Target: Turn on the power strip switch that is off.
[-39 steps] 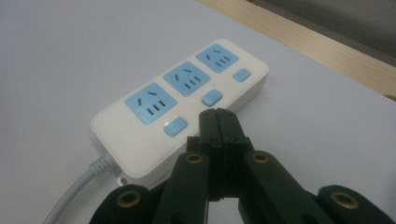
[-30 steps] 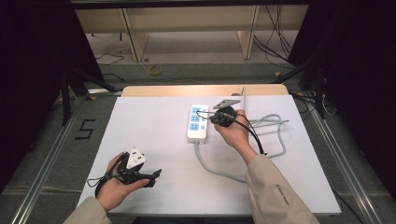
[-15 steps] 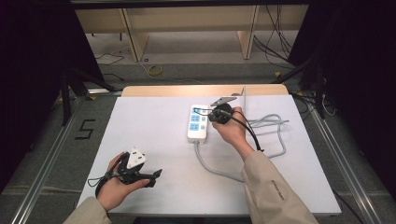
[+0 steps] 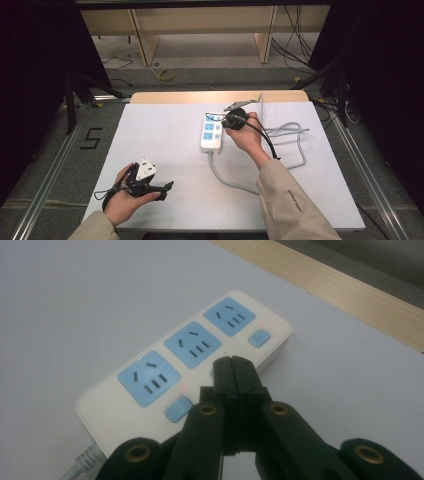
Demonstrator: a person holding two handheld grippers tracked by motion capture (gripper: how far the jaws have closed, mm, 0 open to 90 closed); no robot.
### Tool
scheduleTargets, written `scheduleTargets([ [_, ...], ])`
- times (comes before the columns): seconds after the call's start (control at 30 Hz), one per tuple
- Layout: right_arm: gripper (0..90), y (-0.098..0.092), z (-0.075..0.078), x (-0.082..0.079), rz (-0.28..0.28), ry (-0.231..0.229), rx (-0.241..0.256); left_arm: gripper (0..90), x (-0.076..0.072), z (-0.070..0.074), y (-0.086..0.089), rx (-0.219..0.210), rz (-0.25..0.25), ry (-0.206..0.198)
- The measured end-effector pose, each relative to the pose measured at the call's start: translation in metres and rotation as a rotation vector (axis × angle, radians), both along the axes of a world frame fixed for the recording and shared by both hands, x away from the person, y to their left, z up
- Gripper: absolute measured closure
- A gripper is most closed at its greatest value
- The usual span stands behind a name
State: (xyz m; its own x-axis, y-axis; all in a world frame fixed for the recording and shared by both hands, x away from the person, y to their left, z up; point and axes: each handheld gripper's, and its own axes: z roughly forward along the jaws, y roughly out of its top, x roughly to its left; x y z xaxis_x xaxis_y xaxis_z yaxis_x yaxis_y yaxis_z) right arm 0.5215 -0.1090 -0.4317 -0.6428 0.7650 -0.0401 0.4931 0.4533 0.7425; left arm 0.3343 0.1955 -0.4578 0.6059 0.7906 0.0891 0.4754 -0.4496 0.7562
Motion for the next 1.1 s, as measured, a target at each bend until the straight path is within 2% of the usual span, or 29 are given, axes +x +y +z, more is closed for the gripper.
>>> scheduleTargets([
  [0.57, 90.0, 0.0, 0.0, 0.007, -0.009, 0.013, -0.004, 15.1, 0.0, 0.0, -0.001, -0.006, 0.002, -0.001],
  [1.1, 90.0, 0.009, -0.001, 0.012, -0.005, 0.032, -0.016, 15.0, 0.0, 0.0, -0.001, -0.007, 0.0, 0.001],
])
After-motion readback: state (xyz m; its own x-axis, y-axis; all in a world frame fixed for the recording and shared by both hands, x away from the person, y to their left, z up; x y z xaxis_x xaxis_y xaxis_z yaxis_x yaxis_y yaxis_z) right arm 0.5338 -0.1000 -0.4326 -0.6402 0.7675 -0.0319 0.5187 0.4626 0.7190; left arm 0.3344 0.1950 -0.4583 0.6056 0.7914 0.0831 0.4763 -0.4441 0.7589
